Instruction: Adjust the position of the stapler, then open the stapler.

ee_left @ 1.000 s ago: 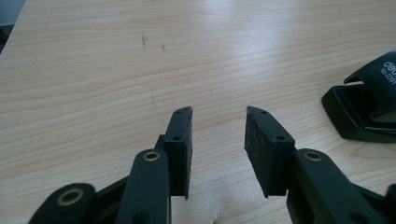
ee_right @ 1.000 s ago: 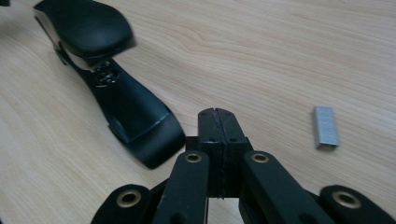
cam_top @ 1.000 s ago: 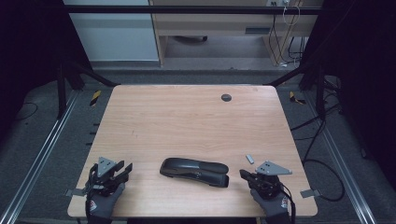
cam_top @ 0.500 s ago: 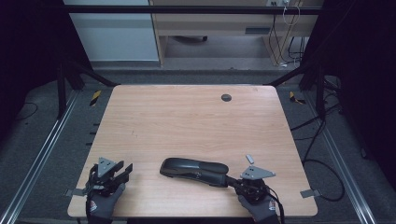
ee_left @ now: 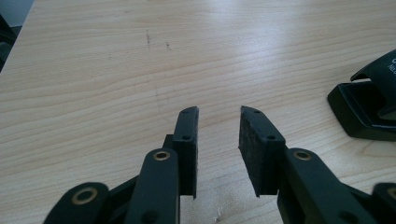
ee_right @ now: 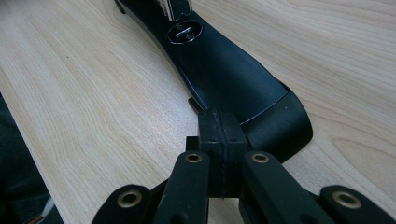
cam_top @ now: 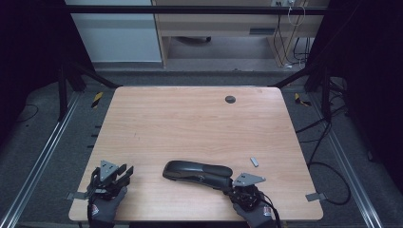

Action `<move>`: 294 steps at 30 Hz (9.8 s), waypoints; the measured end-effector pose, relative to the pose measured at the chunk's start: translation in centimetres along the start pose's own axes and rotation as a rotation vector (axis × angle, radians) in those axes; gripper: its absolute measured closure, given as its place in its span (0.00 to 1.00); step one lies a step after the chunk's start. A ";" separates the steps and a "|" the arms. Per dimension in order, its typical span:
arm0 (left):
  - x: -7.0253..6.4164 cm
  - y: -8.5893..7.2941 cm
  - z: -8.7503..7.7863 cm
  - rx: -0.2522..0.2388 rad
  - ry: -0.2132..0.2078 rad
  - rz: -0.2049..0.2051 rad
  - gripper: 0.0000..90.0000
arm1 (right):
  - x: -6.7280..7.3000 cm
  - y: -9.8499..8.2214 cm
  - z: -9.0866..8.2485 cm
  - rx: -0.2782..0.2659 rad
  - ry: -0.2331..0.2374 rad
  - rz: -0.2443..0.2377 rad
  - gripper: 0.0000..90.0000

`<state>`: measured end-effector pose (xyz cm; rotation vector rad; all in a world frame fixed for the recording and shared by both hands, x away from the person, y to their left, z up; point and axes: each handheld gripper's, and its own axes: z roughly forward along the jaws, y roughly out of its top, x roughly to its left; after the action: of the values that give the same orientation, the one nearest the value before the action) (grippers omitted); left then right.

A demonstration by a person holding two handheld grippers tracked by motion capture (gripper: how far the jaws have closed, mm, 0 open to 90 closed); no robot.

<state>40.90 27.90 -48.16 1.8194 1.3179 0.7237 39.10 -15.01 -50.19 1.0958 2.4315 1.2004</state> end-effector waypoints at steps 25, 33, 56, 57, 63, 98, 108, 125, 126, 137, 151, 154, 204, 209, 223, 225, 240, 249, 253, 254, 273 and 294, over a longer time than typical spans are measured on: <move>-0.3 0.1 0.1 -0.001 -0.007 0.011 0.73 | -1.5 0.6 0.6 -0.041 -0.097 0.018 1.00; -0.7 0.5 -0.2 -0.016 -0.020 0.034 0.66 | -1.7 0.7 -0.4 -0.096 -0.095 0.030 1.00; -4.0 4.2 -1.6 -0.029 -0.128 0.156 0.44 | -5.4 -0.1 -3.8 -0.205 -0.228 0.098 0.66; -4.4 4.8 -1.8 -0.034 -0.133 0.179 0.43 | -5.7 -0.1 -3.9 -0.202 -0.240 0.104 0.62; -5.8 6.4 -2.0 -0.044 -0.161 0.236 0.41 | -5.9 -0.3 -4.2 -0.200 -0.255 0.115 0.58; -14.3 9.9 -3.2 -0.039 -0.260 0.653 0.40 | -6.0 -0.6 -4.7 -0.206 -0.264 0.112 0.58; -15.7 9.4 -2.7 -0.026 -0.214 0.729 0.39 | -5.9 -0.5 -4.7 -0.208 -0.268 0.106 0.58; -19.1 8.5 -1.6 -0.051 -0.141 0.842 0.41 | -5.9 -0.6 -4.7 -0.214 -0.271 0.105 0.58; -19.2 8.5 -1.5 -0.052 -0.137 0.850 0.41 | -5.9 -0.6 -4.7 -0.212 -0.271 0.105 0.58; -20.6 8.3 -1.0 -0.062 -0.123 0.892 0.41 | -5.6 -0.6 -4.4 -0.206 -0.258 0.099 0.60; -22.6 8.4 -0.1 -0.069 -0.078 0.973 0.42 | -5.5 -0.6 -4.3 -0.203 -0.257 0.089 0.60; -22.9 8.3 0.0 -0.070 -0.066 0.989 0.42 | -5.5 -0.6 -4.4 -0.204 -0.257 0.094 0.61; -26.5 7.0 3.4 -0.060 0.023 1.169 0.45 | -5.5 -0.9 -4.2 -0.199 -0.244 0.115 0.75; -26.7 7.0 4.1 -0.047 0.032 1.174 0.45 | -5.4 -0.8 -4.1 -0.199 -0.241 0.114 0.75; -27.2 7.1 5.3 -0.027 0.052 1.191 0.47 | -5.4 -0.9 -3.9 -0.199 -0.229 0.116 0.82; -27.2 7.1 5.4 -0.028 0.052 1.190 0.48 | -5.3 -0.8 -3.9 -0.199 -0.227 0.115 0.82; -27.6 7.2 5.6 -0.028 0.051 1.192 0.60 | -4.3 -0.2 -2.2 -0.196 -0.130 0.112 1.00; -27.7 7.2 5.6 -0.031 0.063 1.198 0.61 | -3.6 0.4 -0.7 -0.185 -0.097 0.115 1.00; -27.7 7.1 5.6 -0.033 0.063 1.198 0.61 | -3.2 0.5 -0.1 -0.171 -0.082 0.107 1.00; -27.7 7.1 5.6 -0.033 0.063 1.198 0.61 | -3.1 0.6 0.1 -0.168 -0.080 0.107 1.00; -27.0 7.9 4.8 -0.058 0.047 1.137 0.61 | -2.7 0.7 1.2 -0.152 -0.065 0.111 1.00; -23.4 10.4 1.9 -0.159 -0.001 0.953 0.64 | -2.5 0.9 1.2 -0.142 -0.075 0.132 1.00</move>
<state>40.63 3.33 -40.72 2.2692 0.2939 1.2575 41.94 -15.71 -50.61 1.2507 2.2116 1.3235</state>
